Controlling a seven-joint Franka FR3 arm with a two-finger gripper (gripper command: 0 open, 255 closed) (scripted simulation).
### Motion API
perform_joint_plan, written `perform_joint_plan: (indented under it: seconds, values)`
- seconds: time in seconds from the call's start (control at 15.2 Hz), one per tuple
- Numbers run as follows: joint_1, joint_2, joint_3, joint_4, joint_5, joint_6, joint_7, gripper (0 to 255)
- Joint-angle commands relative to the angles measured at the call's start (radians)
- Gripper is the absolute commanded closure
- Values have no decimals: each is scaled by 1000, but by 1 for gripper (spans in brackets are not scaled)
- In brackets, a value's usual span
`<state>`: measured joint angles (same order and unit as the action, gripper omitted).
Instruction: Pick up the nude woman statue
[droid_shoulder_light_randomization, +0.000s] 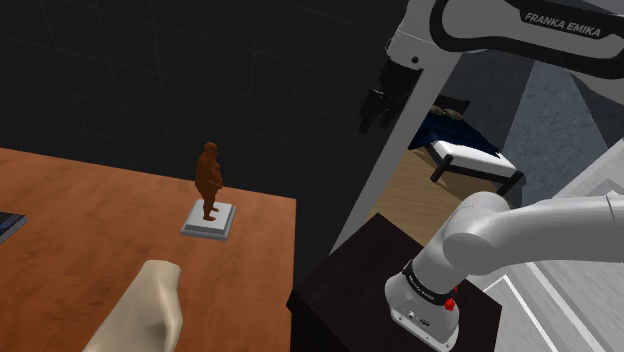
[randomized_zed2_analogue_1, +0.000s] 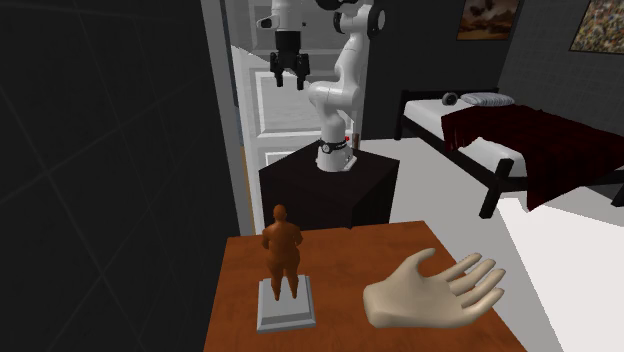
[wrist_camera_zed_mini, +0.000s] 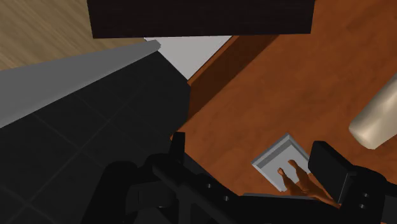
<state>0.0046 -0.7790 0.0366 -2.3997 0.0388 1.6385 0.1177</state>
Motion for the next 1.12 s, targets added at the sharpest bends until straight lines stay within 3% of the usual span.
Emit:
perform_joint_plan:
  seconds: [0.0, 0.59, 1.06]
  values:
    - [0, 0, 0, 0, 0, 0, 0, 0]
    - [13, 128, 201, -96, 58, 332, 250, 0]
    - [-28, 334, 375, -65, 10, 579, 480, 0]
